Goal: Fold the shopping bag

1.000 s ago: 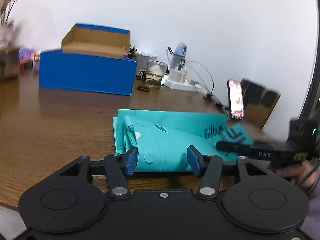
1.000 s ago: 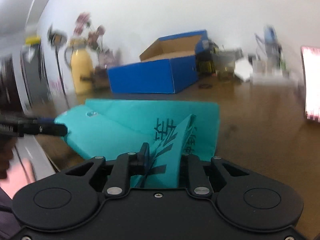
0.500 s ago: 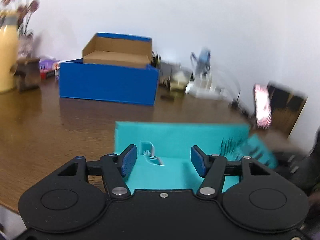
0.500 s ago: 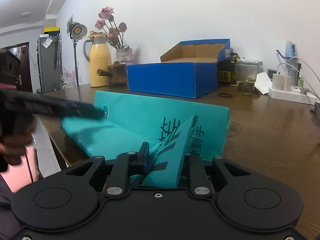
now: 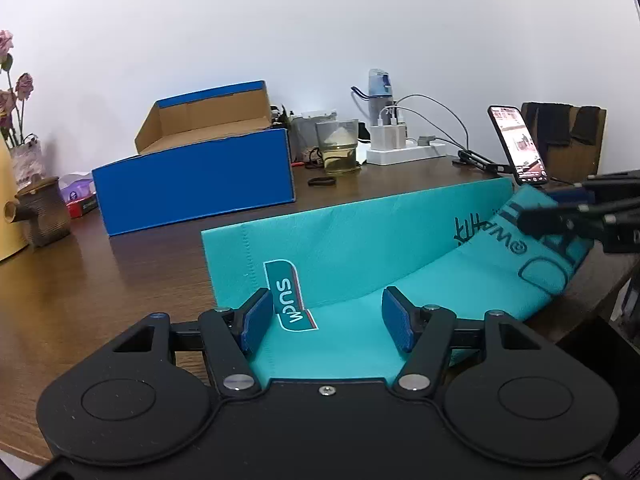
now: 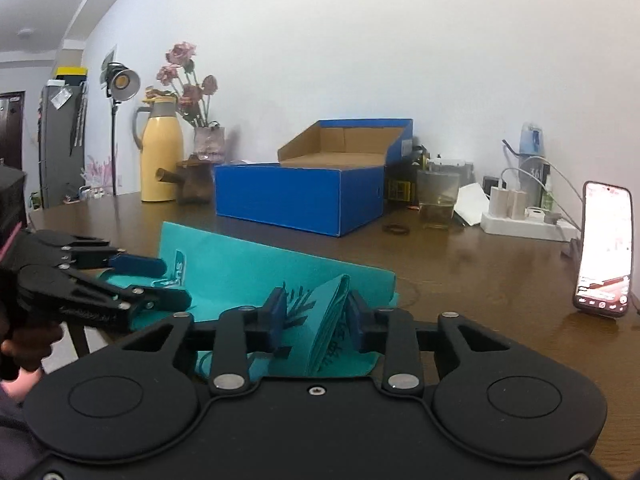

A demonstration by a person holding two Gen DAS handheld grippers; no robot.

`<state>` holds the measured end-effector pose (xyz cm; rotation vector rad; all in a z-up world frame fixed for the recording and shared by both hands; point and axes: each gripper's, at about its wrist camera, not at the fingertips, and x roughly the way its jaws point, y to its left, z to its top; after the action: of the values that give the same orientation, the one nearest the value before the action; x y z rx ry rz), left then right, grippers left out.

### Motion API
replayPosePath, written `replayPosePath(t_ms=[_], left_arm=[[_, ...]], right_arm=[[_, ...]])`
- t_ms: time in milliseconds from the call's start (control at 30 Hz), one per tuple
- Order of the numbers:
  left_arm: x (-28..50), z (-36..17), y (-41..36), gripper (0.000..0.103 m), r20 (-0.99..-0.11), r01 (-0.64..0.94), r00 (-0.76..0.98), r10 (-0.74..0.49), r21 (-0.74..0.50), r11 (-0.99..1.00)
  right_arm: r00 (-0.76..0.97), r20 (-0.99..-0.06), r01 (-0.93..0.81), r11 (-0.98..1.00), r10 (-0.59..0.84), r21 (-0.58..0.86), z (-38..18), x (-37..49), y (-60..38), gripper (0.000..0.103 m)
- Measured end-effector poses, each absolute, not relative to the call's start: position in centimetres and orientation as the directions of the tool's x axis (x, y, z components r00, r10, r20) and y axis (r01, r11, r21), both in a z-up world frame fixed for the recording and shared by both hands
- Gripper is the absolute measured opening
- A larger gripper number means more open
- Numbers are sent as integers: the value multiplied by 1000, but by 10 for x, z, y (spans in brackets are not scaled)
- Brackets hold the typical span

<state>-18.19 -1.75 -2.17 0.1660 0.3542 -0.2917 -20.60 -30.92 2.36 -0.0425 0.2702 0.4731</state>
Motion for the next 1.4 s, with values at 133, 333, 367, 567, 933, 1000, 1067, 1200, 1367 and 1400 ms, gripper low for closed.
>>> replayPosePath(t_ms=[133, 333, 367, 567, 933, 1000, 1067, 1200, 1367, 1400], left_arm=[[-181, -21, -19, 61, -368, 312, 895, -252, 116, 943], [-179, -20, -18, 61, -376, 323, 889, -262, 108, 940], [-179, -20, -18, 61, -375, 325, 889, -263, 111, 939], [-182, -18, -11, 62, -392, 364, 869, -302, 93, 927], [-231, -21, 25, 92, -295, 599, 794, -531, 232, 766], [-230, -34, 21, 92, -316, 607, 791, -524, 296, 738], [-233, -44, 15, 92, -312, 599, 801, -511, 389, 700], [-233, -54, 14, 89, -321, 608, 794, -517, 431, 667], [-220, -48, 14, 83, -357, 615, 785, -507, 351, 706], [-219, -47, 13, 84, -365, 623, 779, -511, 349, 700]], right_arm=[[887, -224, -421, 906, 404, -33, 28, -210, -307, 16], [855, -289, -466, 882, 430, -69, 24, -205, -292, 14], [850, -330, -457, 887, 410, -74, 15, -200, -287, 13], [838, -300, -461, 885, 456, 56, 0, -206, -301, 13], [792, -297, -526, 843, 534, 113, -4, -205, -315, 13], [782, -306, -532, 837, 543, 127, -2, -203, -317, 13], [778, -315, -536, 836, 543, 119, 0, -203, -315, 13], [767, -311, -551, 825, 561, 129, -1, -203, -318, 13], [670, -331, -682, 727, 665, 79, 11, -206, -315, 42], [644, -338, -717, 696, 686, 47, 14, -207, -313, 42]])
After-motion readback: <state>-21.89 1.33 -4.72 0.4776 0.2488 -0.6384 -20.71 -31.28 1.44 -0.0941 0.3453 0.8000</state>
